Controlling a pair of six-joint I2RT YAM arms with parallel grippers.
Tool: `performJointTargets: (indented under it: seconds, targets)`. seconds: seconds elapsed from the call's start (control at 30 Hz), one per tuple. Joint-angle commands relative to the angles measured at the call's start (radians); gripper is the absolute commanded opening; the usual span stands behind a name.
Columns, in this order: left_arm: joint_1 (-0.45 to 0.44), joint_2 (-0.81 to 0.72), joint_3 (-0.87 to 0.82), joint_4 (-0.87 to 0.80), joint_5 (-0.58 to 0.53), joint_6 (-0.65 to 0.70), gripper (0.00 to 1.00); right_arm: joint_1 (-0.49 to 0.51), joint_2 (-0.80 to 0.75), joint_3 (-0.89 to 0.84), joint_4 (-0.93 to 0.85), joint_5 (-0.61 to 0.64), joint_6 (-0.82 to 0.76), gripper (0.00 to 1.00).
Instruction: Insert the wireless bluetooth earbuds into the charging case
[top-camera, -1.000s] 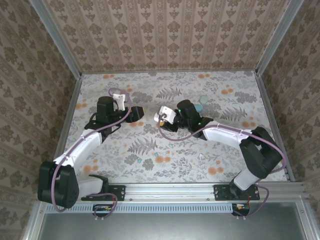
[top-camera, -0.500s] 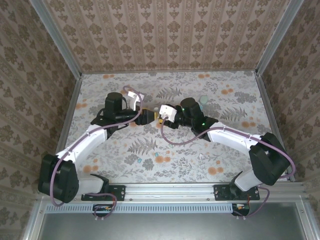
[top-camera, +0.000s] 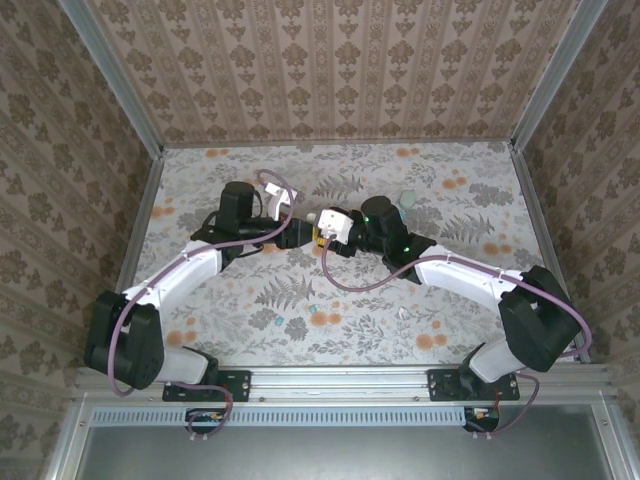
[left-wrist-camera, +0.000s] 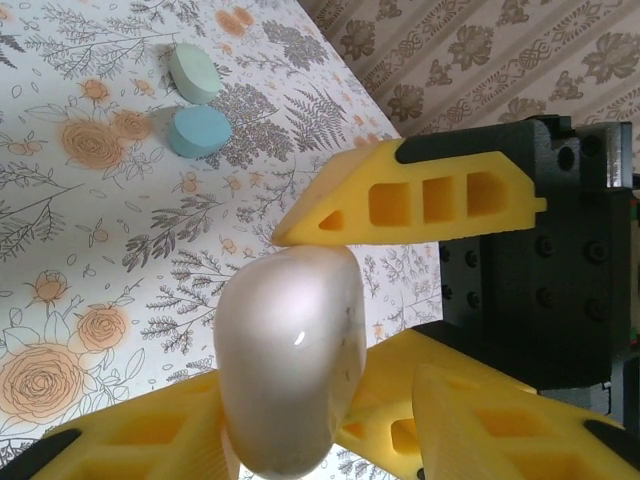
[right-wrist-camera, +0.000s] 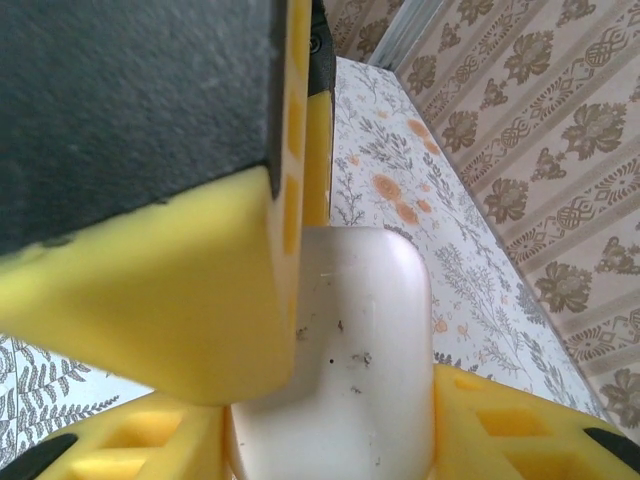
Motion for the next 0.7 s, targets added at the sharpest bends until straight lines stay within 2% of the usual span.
performJointTargets:
  seconds: [0.0, 0.23, 0.67]
  targets:
    - [-0.005, 0.013, 0.038, 0.001, 0.042, 0.01, 0.43, 0.004, -0.035, -0.01, 0.039, 0.0, -0.02, 0.47]
    - [-0.004, 0.033, 0.047, 0.028, 0.044, -0.009, 0.41, 0.005, -0.036, -0.018, 0.052, -0.016, -0.026, 0.47]
    - [-0.004, 0.037, 0.046, 0.041, 0.053, -0.016, 0.29, 0.006, -0.041, -0.03, 0.063, -0.024, -0.038, 0.48]
